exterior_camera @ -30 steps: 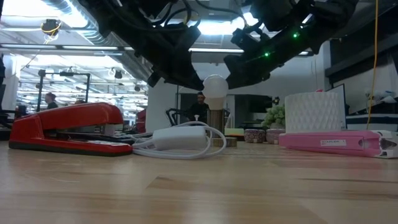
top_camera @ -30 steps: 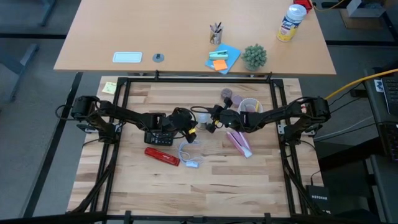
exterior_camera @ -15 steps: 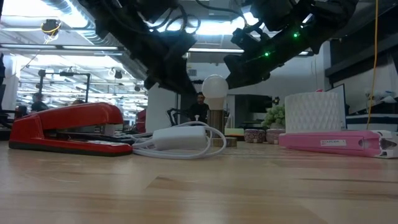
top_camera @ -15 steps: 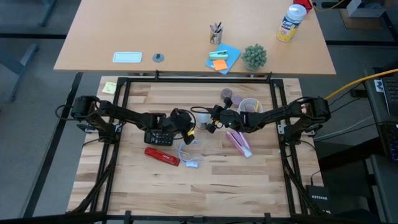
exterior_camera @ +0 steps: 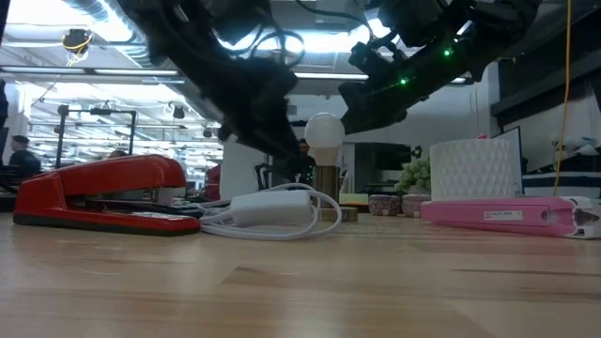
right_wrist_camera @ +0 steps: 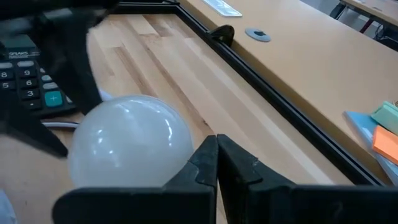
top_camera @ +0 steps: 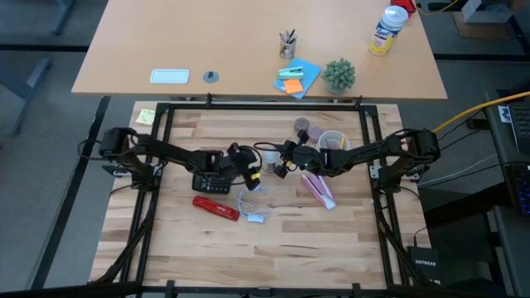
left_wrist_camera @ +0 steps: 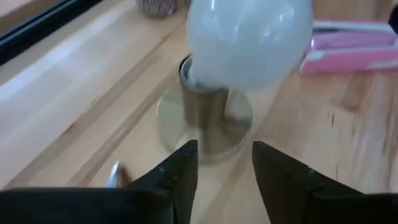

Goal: Screw lightbulb
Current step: Remove the white lightbulb from the golden lamp

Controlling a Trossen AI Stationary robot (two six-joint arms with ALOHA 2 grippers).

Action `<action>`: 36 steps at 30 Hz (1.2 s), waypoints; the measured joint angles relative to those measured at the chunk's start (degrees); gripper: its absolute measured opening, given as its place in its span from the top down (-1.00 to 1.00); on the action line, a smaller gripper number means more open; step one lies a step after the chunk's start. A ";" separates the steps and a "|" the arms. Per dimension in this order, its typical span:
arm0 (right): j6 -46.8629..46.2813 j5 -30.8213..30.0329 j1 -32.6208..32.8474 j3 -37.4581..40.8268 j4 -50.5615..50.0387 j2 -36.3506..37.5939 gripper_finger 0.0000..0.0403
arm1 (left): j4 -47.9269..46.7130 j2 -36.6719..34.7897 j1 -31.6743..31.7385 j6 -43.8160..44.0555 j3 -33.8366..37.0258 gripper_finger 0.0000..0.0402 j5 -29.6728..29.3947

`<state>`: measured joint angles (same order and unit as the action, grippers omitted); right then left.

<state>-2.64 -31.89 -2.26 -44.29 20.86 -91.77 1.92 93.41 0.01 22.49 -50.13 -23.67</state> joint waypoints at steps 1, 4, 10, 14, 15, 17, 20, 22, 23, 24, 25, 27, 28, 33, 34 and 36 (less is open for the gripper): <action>-0.01 0.15 0.00 0.02 -0.02 0.00 0.96 | 2.16 1.17 0.04 -0.24 0.00 0.27 -0.10; -0.01 1.96 0.00 0.02 -0.08 0.00 0.96 | 8.64 5.39 0.04 -2.59 0.00 0.24 -0.11; -0.01 3.05 0.02 0.04 -0.18 0.00 0.96 | 17.88 12.20 0.17 -5.06 0.04 0.24 -0.49; -0.02 3.05 0.00 0.04 -1.21 0.00 0.96 | 17.85 13.35 0.77 -4.35 0.07 0.23 -0.98; -0.03 3.05 0.00 0.04 -1.41 0.00 0.96 | 17.97 13.33 0.92 -4.07 0.07 0.23 -1.03; -0.01 3.05 0.00 0.04 -1.52 0.00 0.96 | 18.20 13.22 1.22 -3.95 0.07 0.23 -1.12; 0.07 3.06 0.00 0.04 -1.51 0.00 0.96 | 18.80 13.08 1.75 -3.57 0.04 0.23 -1.11; 0.11 3.97 0.00 0.04 -1.52 0.00 0.96 | 18.68 13.07 1.99 -3.02 0.02 0.23 -1.09; 0.29 5.17 0.00 0.04 -1.50 0.00 0.96 | 18.52 13.07 2.07 -2.92 0.02 0.23 -1.11; 0.95 6.59 -0.01 0.04 -1.49 0.00 0.96 | 18.57 13.07 2.07 -2.96 0.02 0.23 -1.11; 1.76 8.11 -0.01 0.04 -1.46 0.00 0.96 | 18.69 13.07 2.07 -2.97 0.02 0.23 -1.11; 3.15 10.81 0.00 0.04 -1.38 0.00 0.96 | 18.64 13.07 2.05 -2.97 0.02 0.23 -1.11; 3.57 11.89 0.00 0.04 -1.38 0.00 0.96 | 18.57 13.07 1.99 -2.97 0.02 0.23 -1.09; 4.67 15.82 -0.02 0.04 -1.38 0.00 0.96 | 18.20 13.07 1.57 -2.94 0.02 0.23 -1.09; 4.67 16.49 -0.02 0.04 -1.38 0.00 0.96 | 18.18 13.07 1.44 -2.94 0.02 0.23 -1.11; 4.67 17.56 -0.04 0.04 -1.37 0.02 0.96 | 18.09 13.07 1.28 -2.94 0.02 0.23 -1.09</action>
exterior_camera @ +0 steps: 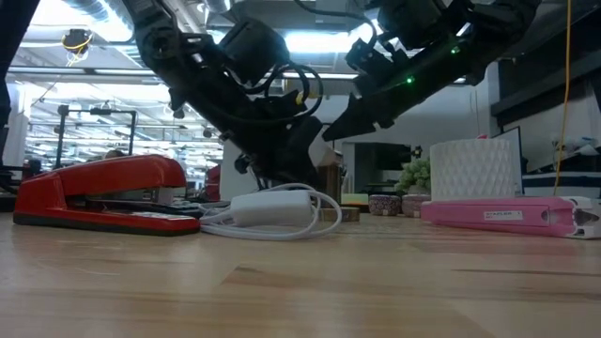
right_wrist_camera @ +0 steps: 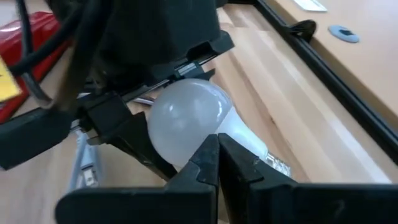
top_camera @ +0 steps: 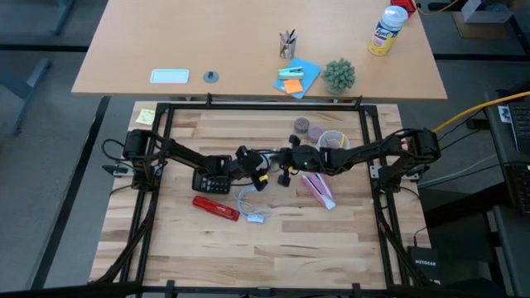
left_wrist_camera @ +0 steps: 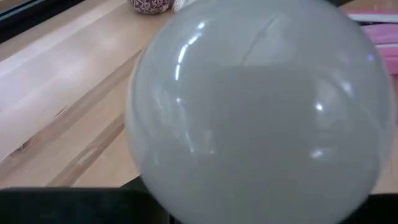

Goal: Screw lightbulb
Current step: Remove the white lightbulb from the golden lamp, then return to Home Position

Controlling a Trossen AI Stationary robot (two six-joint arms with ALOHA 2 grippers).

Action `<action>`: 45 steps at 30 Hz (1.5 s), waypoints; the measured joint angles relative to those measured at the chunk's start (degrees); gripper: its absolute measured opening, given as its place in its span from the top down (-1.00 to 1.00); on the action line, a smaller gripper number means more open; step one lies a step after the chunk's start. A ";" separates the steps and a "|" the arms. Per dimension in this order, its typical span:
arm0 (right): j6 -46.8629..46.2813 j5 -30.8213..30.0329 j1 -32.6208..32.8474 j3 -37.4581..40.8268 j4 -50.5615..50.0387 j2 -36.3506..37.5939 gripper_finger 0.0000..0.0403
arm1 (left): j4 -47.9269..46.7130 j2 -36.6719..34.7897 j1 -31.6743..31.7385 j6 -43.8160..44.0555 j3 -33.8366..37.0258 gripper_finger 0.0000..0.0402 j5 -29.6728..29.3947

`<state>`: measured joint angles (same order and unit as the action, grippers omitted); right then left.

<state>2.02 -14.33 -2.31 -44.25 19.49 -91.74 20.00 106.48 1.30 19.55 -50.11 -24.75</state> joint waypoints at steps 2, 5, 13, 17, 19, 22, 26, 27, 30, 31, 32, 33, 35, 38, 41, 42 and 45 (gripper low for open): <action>0.00 1.44 0.00 0.00 -0.01 0.00 0.96 | -0.20 0.00 -0.37 0.00 0.04 0.23 -0.02; 0.00 3.60 0.00 0.00 -0.01 0.04 0.96 | -0.34 0.02 -1.13 0.17 0.09 0.23 -0.03; -0.22 10.28 0.64 0.00 0.39 0.09 0.96 | -1.35 0.04 -3.95 2.29 0.13 0.23 0.02; -0.22 10.54 3.23 -0.02 0.48 0.09 0.96 | -2.03 0.04 -5.34 2.76 0.10 0.23 0.30; -0.22 10.34 4.70 -0.04 0.76 0.09 0.96 | -1.95 0.04 -5.88 2.78 0.04 0.23 0.39; -0.22 9.30 6.61 -0.04 0.25 -0.06 0.96 | -1.25 -0.03 -6.69 2.97 -0.17 0.23 0.12; -1.93 6.79 8.18 -0.04 0.39 -0.09 0.96 | -1.92 -0.09 -8.24 5.25 -0.17 0.23 0.00; -2.32 6.33 8.19 -0.04 0.18 -0.09 0.96 | -1.89 -0.09 -8.64 5.51 -0.17 0.23 -0.01; -3.19 6.07 8.33 -0.04 0.04 -0.09 0.96 | -1.96 -0.09 -9.57 5.75 -0.17 0.23 0.06; -3.21 5.91 8.33 -0.04 0.04 -0.09 0.96 | -2.09 -0.09 -9.75 5.75 -0.15 0.23 0.07; -3.21 5.86 8.33 -0.04 0.02 -0.09 0.96 | -2.25 -0.09 -9.90 5.77 -0.15 0.23 0.05; -3.21 5.70 8.33 -0.04 0.02 -0.09 0.96 | -2.45 -0.09 -9.94 5.77 -0.15 0.23 0.05; -3.21 4.14 8.33 -0.04 0.01 -0.09 0.96 | -2.87 -0.09 -9.94 5.77 -0.13 0.23 0.07; -3.21 1.49 8.33 -0.04 -0.07 -0.09 0.96 | -2.87 -0.07 -9.92 5.79 -0.13 0.23 0.05; -2.51 -0.39 8.33 -0.04 0.05 -0.09 0.96 | -2.26 -0.08 -9.83 5.78 -0.11 0.23 -0.16; -1.69 -0.83 8.33 -0.04 0.11 -0.09 0.96 | -1.80 -0.18 -9.83 5.76 -0.11 0.23 -0.51; -0.36 -1.35 8.31 -0.04 0.45 0.87 0.96 | -0.73 -1.48 -9.83 3.87 -0.15 0.23 -1.61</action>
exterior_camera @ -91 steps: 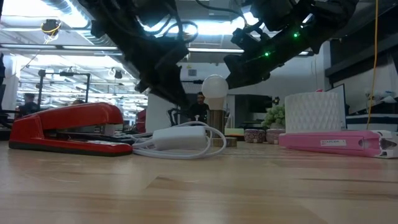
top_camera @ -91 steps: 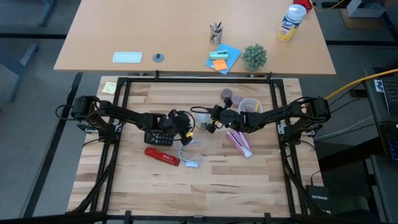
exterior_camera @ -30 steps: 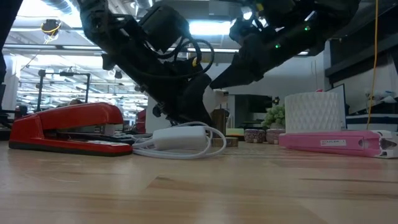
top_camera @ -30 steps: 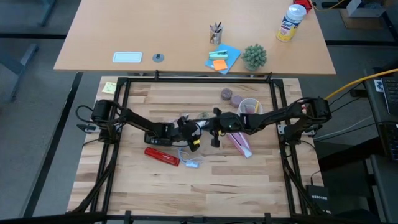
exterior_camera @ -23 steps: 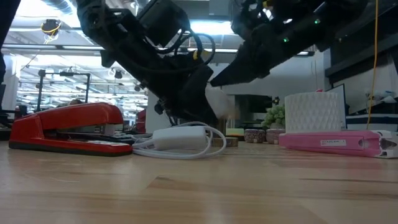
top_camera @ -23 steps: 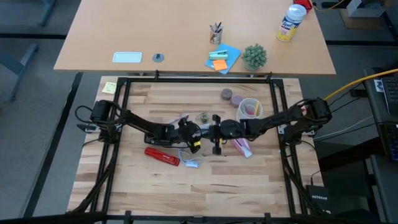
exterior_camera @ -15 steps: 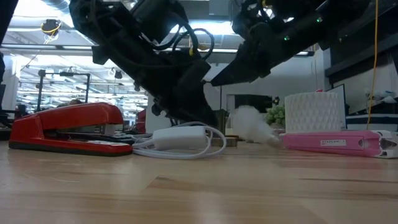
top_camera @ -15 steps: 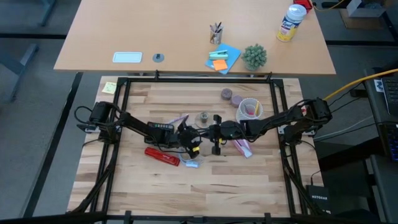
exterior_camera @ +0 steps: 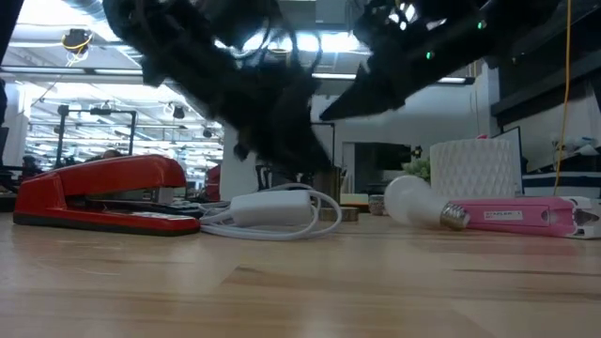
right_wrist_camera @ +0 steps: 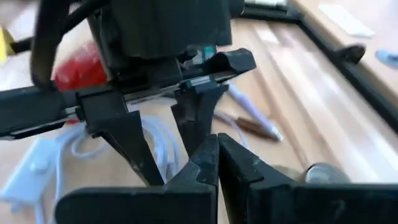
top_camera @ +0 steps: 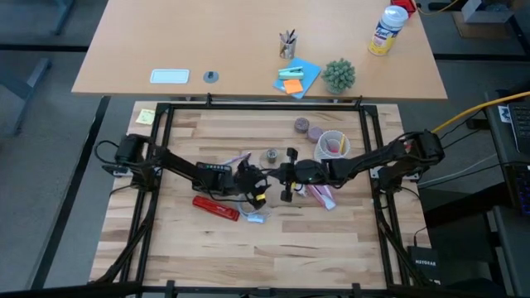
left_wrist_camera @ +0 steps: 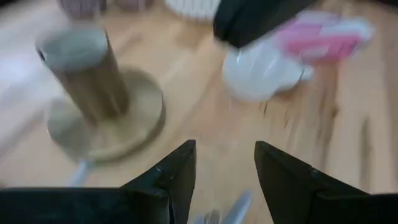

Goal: Screw lightbulb
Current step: Return to Home Position

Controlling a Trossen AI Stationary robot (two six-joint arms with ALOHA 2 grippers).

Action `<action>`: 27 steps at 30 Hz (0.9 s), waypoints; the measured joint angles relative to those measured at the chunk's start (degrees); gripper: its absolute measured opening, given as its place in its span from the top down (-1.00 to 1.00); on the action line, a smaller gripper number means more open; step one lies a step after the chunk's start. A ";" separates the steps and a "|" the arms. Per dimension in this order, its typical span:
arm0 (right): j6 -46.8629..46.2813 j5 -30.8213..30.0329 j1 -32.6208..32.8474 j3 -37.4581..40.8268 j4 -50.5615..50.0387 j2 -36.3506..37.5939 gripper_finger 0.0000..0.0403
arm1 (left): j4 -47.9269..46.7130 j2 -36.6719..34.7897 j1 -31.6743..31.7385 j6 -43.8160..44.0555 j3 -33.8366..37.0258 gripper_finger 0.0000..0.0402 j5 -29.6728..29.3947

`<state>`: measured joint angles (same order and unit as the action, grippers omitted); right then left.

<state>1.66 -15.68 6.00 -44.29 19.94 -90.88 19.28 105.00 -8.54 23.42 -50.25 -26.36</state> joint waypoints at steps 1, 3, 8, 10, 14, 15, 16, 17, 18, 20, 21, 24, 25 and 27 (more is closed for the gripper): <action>0.15 -0.03 0.00 0.00 0.04 0.85 0.96 | 0.04 -1.09 0.06 -0.90 -0.23 0.23 -0.33; 0.17 -0.10 0.00 0.02 0.15 3.32 0.96 | 0.21 -3.95 0.06 -3.20 -0.37 0.23 -1.19; 3.08 -0.20 0.00 0.04 -2.20 12.87 0.96 | -2.91 -15.05 0.04 -9.08 -0.40 0.23 -4.08; 4.93 -0.22 0.02 0.01 -4.25 17.79 0.96 | -4.79 -20.47 0.06 -12.04 -0.42 0.23 -4.36; 7.20 -0.34 0.00 0.00 -11.85 27.32 0.96 | -8.23 -29.92 -0.06 -15.16 -0.43 0.23 -4.44; 7.20 -0.33 0.00 0.00 -13.30 29.40 0.96 | -8.37 -31.85 -0.07 -15.08 -0.42 0.23 -4.45; 7.23 -0.33 0.00 0.00 -14.86 31.13 0.96 | -8.34 -33.74 -0.06 -14.71 -0.42 0.23 -4.43; 7.24 -0.32 0.00 0.00 -15.19 32.53 0.96 | -8.26 -35.31 -0.07 -14.48 -0.42 0.23 -4.44; 7.23 -0.22 0.00 0.00 -15.36 33.84 0.96 | -7.95 -36.98 -0.05 -14.47 -0.44 0.23 -4.41; 7.25 -0.18 0.00 0.00 -15.37 35.74 0.96 | -8.07 -39.51 -0.04 -14.82 -0.44 0.23 -4.42; 7.24 -0.17 0.00 0.00 -15.15 36.49 0.96 | -8.20 -40.77 -0.04 -14.89 -0.44 0.23 -4.35; 7.25 -0.06 0.00 0.00 -15.22 37.73 0.96 | -8.21 -43.56 -0.04 -14.89 -0.42 0.23 -4.36; 7.25 0.08 0.00 0.00 -15.52 37.93 0.96 | -7.98 -44.19 -0.04 -14.89 -0.42 0.23 -4.40; 7.56 0.13 0.00 0.00 -15.51 37.95 0.96 | -7.89 -45.37 0.00 -14.91 -0.43 0.23 -4.33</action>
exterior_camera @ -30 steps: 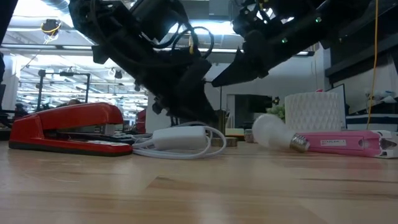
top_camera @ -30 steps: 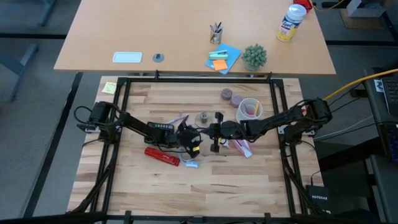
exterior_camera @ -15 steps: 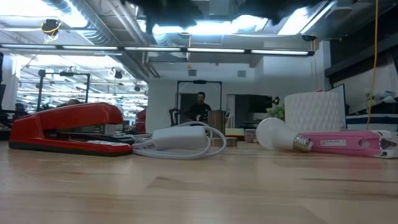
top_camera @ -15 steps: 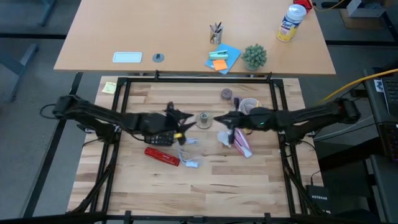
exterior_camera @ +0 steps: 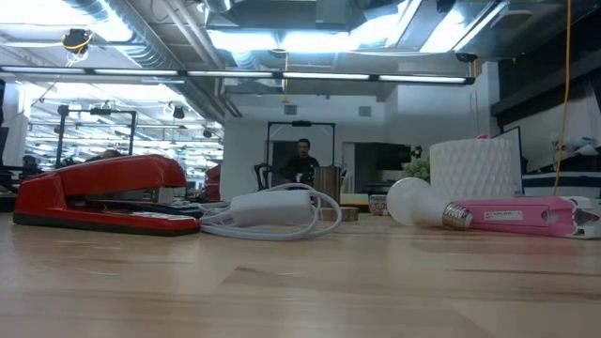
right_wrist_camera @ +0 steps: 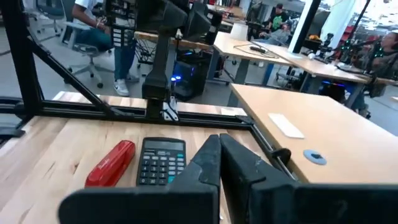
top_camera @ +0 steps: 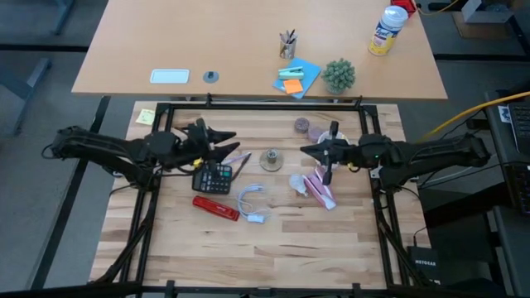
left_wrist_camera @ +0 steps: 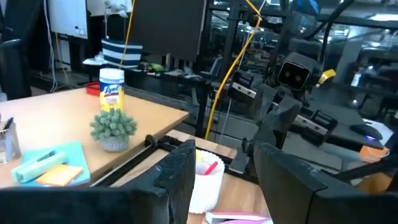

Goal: Screw lightbulb
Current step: Return to Home Position

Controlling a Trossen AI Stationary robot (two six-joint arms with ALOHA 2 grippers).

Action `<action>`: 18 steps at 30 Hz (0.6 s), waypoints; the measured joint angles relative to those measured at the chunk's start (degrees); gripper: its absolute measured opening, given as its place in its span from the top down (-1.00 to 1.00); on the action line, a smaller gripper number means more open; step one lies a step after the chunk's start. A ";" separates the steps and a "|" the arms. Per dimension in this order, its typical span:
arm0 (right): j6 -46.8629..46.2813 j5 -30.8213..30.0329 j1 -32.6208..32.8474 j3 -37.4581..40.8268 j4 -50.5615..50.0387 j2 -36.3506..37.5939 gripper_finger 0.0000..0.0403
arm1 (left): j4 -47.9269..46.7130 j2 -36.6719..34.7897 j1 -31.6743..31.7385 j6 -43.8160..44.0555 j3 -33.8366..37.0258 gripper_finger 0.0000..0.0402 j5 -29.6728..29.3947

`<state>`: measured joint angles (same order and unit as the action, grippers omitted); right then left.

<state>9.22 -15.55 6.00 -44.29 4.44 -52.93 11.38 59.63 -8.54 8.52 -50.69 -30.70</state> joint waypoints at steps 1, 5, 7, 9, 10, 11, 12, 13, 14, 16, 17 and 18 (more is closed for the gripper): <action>0.54 -0.08 0.00 0.00 -0.04 0.00 0.96 | -0.29 -0.43 0.00 -0.28 0.01 0.23 -0.02; 4.58 -3.33 0.00 0.00 -0.72 0.00 0.96 | -1.20 -1.88 0.11 -10.86 0.01 0.23 -0.02; 4.98 -4.85 0.00 0.00 -2.04 0.03 0.96 | -3.82 -2.91 0.03 -14.32 0.01 0.23 -0.03; 4.93 -6.42 0.00 0.04 -3.70 0.67 0.96 | -8.37 -4.36 0.00 -15.17 0.01 0.23 0.00; 4.78 -7.18 0.00 0.04 -4.36 1.12 0.96 | -11.61 -5.19 0.00 -15.44 0.01 0.23 0.00; 4.78 -7.54 -0.02 0.04 -4.83 1.78 0.96 | -15.12 -6.25 0.00 -15.83 0.01 0.23 0.00; 4.72 -7.85 -0.01 0.04 -6.25 2.66 0.96 | -18.75 -7.26 0.00 -15.80 0.01 0.23 0.03; 4.64 -7.91 -0.02 0.04 -7.39 3.51 0.96 | -22.15 -8.25 0.01 -14.82 0.01 0.23 0.01; 4.50 -7.88 -0.02 0.04 -8.21 4.46 0.96 | -25.06 -9.27 0.07 -13.59 0.01 0.23 0.02; 3.74 -7.88 -0.01 0.04 -10.83 6.70 0.96 | -31.11 -11.53 0.11 -11.44 0.02 0.23 0.05; 3.04 -7.87 0.00 0.04 -12.09 8.09 0.96 | -33.56 -12.73 0.11 -10.10 0.17 0.23 0.00; 2.50 -7.88 0.00 0.04 -14.08 9.55 0.96 | -35.19 -14.00 0.11 -8.74 0.59 0.23 -0.04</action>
<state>11.72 -23.43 6.00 -44.25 -9.64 -43.38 -23.81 45.64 -8.43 -0.23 -50.10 -30.74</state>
